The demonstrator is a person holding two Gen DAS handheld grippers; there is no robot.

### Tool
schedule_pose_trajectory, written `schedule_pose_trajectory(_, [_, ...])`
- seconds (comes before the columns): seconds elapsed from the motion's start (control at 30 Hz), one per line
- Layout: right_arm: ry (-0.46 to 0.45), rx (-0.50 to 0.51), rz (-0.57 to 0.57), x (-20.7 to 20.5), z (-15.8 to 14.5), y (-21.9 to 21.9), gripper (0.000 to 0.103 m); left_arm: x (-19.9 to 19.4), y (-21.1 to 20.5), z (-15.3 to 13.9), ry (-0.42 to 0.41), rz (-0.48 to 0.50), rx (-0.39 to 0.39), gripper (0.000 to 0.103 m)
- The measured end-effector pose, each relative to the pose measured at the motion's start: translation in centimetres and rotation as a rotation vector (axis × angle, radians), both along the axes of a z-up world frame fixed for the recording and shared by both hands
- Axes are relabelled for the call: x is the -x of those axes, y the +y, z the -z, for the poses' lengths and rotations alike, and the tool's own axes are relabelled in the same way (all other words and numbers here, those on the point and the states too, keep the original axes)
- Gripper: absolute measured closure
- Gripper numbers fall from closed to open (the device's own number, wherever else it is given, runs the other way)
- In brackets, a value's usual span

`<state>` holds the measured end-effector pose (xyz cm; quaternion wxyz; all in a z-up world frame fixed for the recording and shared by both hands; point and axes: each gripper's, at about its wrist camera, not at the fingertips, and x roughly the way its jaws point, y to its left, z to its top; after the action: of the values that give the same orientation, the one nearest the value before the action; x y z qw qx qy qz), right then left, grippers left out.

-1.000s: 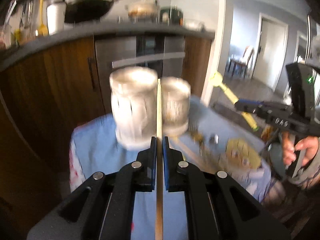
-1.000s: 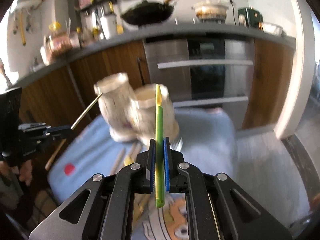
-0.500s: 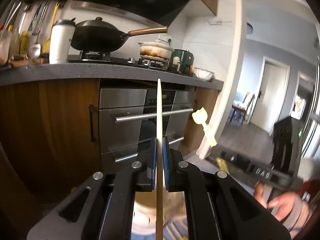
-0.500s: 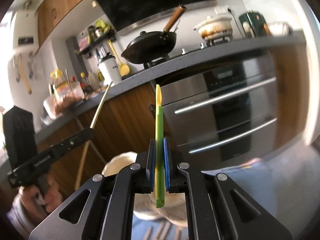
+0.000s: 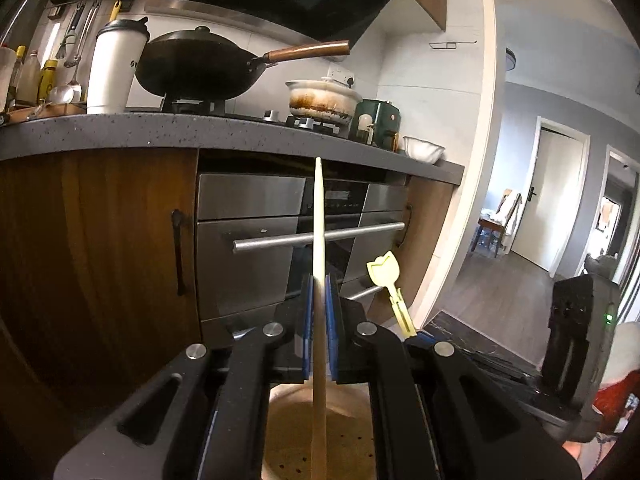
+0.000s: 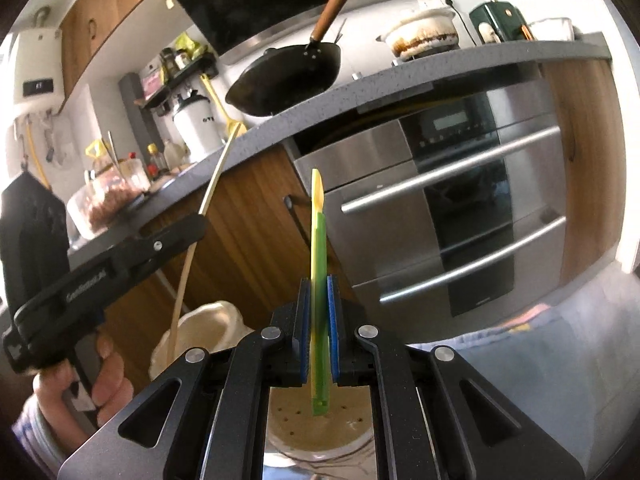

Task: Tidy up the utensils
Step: 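Lift both held utensils upright and carry them over the ceramic holder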

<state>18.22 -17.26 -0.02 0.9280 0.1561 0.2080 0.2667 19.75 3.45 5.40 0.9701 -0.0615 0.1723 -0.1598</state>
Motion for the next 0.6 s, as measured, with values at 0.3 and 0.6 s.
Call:
schedule_pose_trajectory(0.3, [-0.004, 0.057, 0.008, 1.0, 1.5, 0.2, 0.094, 2.0, 0.5, 1.9, 0.023, 0.010, -0.028, 0.097])
schedule_pose_trajectory(0.6, [-0.010, 0.109, 0.011, 2.5, 1.7, 0.0, 0.094, 4.3, 0.4, 2.5, 0.044, 0.014, -0.091, 0.097])
